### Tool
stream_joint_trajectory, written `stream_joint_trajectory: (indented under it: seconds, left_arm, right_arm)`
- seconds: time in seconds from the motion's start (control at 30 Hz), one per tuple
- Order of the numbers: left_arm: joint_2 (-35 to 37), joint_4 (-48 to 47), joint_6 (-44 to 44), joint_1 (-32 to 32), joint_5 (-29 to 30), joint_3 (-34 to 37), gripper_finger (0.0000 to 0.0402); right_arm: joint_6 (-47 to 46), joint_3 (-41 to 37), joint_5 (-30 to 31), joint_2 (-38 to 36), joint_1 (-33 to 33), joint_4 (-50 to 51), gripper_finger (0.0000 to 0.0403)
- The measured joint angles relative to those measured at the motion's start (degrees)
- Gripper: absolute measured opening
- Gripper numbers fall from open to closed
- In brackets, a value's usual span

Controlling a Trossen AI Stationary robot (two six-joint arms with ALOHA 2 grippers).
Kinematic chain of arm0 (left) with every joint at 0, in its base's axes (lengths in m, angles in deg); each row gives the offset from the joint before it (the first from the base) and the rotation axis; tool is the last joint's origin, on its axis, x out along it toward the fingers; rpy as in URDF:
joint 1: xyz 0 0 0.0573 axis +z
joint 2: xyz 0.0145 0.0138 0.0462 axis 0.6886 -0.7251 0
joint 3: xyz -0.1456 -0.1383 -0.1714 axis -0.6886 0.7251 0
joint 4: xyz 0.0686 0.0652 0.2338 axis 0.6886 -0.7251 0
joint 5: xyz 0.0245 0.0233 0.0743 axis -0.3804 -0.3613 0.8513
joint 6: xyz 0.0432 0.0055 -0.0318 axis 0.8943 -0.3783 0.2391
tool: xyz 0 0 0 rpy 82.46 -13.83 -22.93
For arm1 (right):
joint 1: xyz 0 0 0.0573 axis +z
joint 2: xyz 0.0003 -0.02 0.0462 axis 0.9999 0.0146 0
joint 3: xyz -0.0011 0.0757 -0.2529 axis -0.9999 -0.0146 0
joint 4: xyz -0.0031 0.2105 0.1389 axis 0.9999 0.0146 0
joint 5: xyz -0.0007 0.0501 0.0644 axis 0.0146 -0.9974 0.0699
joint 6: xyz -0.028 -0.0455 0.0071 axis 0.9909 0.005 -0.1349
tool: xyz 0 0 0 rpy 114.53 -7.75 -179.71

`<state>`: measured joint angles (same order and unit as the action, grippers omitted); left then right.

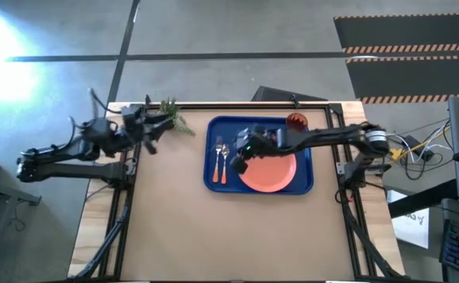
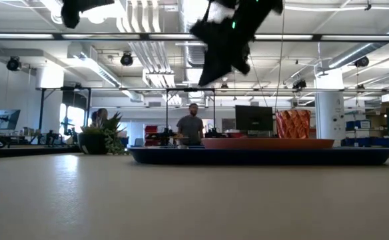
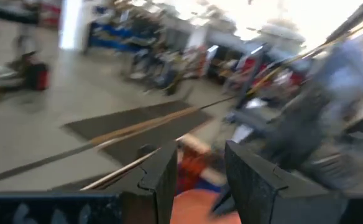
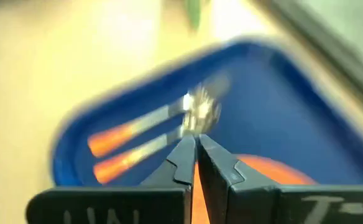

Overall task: Pick and place plate/cup/fork/spoon on tray
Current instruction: Move the blue serving tray to the center of the table

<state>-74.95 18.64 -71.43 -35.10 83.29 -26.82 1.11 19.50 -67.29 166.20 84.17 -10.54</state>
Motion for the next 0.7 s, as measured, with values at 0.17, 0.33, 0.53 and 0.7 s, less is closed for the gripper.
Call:
stream_joint_trajectory:
  seconds: [0.17, 0.33, 0.53, 0.7]
  left_arm:
    - [-9.6, -0.1, -2.3, 4.5, 0.8, 0.0, 0.0113]
    - [-22.7, -0.7, -3.0, 12.6, -6.7, -1.3, 0.0078]
    - [-38.7, 0.2, 3.8, 19.4, -13.1, -9.8, 0.0023]
    - [-50.0, 0.8, 9.4, 20.8, -13.9, -20.0, 0.0003]
  right_arm:
    - [3.5, 2.6, 1.3, -9.9, 0.4, -0.9, 0.0008]
    - [6.9, 3.6, 1.2, -18.6, 3.0, -3.7, 0.0008]
    - [9.6, 3.6, 1.7, -24.2, 7.7, -4.2, 0.0008]
    - [10.5, 3.5, 1.6, -24.4, 10.3, -3.5, 0.0008]
